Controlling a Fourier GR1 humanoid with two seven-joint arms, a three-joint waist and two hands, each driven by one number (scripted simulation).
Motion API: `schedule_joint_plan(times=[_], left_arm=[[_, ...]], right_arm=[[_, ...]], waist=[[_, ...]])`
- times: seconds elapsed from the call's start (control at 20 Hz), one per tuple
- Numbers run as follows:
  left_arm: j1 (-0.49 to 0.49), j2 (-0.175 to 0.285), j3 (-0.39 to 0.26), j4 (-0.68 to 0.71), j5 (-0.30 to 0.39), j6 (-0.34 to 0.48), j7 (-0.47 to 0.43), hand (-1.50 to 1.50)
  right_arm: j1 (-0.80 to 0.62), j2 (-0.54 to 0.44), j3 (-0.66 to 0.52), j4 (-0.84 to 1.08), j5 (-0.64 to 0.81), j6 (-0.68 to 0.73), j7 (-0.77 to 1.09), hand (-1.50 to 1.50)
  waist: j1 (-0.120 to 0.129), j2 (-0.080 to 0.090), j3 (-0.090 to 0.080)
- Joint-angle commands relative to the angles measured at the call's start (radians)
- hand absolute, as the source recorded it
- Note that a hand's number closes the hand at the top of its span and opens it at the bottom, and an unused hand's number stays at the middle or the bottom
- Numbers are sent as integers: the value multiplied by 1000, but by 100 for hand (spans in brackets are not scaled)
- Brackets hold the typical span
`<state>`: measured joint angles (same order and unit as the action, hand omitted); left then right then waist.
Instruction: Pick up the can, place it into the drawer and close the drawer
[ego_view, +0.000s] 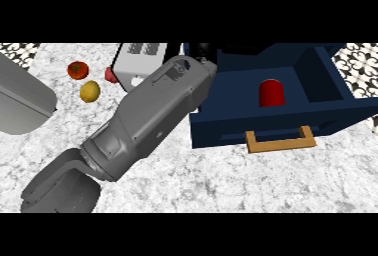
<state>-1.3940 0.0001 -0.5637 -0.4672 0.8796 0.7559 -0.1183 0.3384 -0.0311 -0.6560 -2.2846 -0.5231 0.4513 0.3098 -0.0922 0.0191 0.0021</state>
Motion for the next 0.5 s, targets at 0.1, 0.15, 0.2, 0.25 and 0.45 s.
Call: schedule_joint_plan(times=[0.1, 0.15, 0.2, 0.25, 0.45], left_arm=[[7, 0, -40, -6, 48, 35, -27, -150], [13, 0, -52, -6, 68, 66, -34, -150], [18, 0, -60, -4, 66, 46, -53, -150], [-7, 0, -47, 11, 74, 44, -41, -150], [-22, 0, -45, 10, 107, 34, -72, -150]], right_arm=[[-17, -10, 8, -67, -5, -49, 62, -150], [-16, 11, 11, 1, 21, 9, -18, -150], [-51, -30, -2, 27, 24, -13, 6, -150], [-20, -12, 3, -36, -21, -23, 35, -150], [-35, 17, 23, -59, 53, -17, -4, -150]], waist=[[9, -4, -1], [-9, 1, 1], [2, 1, 0], [1, -2, -1], [3, 1, 0]])
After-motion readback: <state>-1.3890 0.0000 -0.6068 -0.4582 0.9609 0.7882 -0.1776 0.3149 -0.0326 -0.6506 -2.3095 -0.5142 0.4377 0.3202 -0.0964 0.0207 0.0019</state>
